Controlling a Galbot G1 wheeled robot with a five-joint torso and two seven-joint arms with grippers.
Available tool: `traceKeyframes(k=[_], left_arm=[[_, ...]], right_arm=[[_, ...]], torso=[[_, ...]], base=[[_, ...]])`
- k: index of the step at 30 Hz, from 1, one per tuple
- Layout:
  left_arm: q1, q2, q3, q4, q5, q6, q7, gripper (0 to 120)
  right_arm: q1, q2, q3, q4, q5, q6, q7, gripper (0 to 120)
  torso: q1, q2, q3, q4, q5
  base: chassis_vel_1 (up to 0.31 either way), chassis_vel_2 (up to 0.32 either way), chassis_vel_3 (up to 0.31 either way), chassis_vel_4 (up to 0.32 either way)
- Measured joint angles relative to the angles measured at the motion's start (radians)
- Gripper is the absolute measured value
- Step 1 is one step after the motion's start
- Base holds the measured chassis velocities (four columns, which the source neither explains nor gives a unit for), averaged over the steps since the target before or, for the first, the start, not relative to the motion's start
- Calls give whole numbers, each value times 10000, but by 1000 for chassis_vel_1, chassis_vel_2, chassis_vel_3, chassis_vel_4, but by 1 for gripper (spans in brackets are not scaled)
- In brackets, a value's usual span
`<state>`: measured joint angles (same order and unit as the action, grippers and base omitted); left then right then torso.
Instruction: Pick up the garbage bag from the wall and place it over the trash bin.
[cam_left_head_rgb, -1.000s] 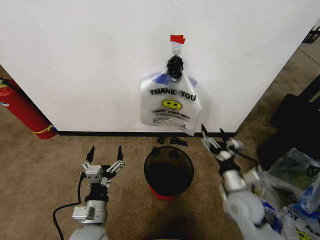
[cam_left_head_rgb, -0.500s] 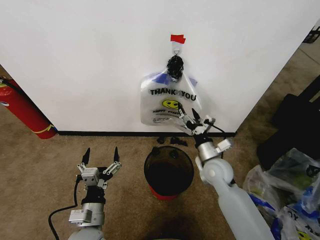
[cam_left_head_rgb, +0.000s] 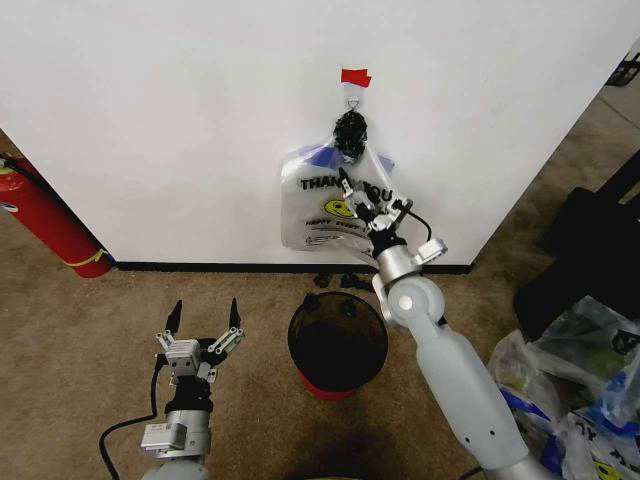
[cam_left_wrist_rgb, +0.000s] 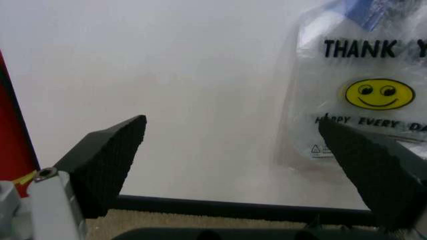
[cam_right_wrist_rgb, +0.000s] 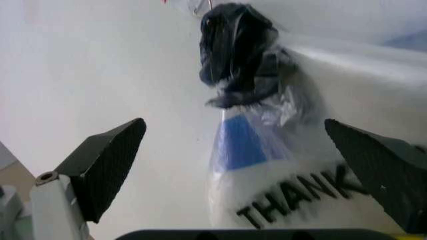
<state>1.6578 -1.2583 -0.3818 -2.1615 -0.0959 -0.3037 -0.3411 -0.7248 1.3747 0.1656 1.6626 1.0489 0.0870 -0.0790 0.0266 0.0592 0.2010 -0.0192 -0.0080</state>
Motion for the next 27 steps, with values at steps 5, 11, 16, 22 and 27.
traceKeyframes(k=[5, 11, 16, 22, 27], left_arm=[[-2, -24, 15, -22, 7, -3, 0, 100], [132, -73, -17, -169, -21, -4, -2, 100], [242, -102, -40, -302, -24, -6, -2, 100], [330, -102, -91, -486, -18, -11, -2, 100], [349, -115, -183, -570, -43, -12, -21, 100]], right_arm=[[424, 14, -8, -139, 193, -2, 66, 85], [780, 130, -20, -499, 148, -25, 58, 73], [949, 394, -42, -738, 61, -70, 200, 63], [1042, 720, 17, -858, -78, -236, 814, 40], [1078, 807, 64, -880, -93, -279, 977, 20]], torso=[[0, 0, 0, -1, -1], [0, 0, 0, -2, 0], [0, 0, 0, 0, 0], [0, 0, 0, 0, 0], [0, 0, -1, -1, -1]], base=[[0, 0, 0, 0], [0, 0, 0, 0], [0, 0, 0, 0], [0, 0, 0, 0], [0, 0, 0, 0]])
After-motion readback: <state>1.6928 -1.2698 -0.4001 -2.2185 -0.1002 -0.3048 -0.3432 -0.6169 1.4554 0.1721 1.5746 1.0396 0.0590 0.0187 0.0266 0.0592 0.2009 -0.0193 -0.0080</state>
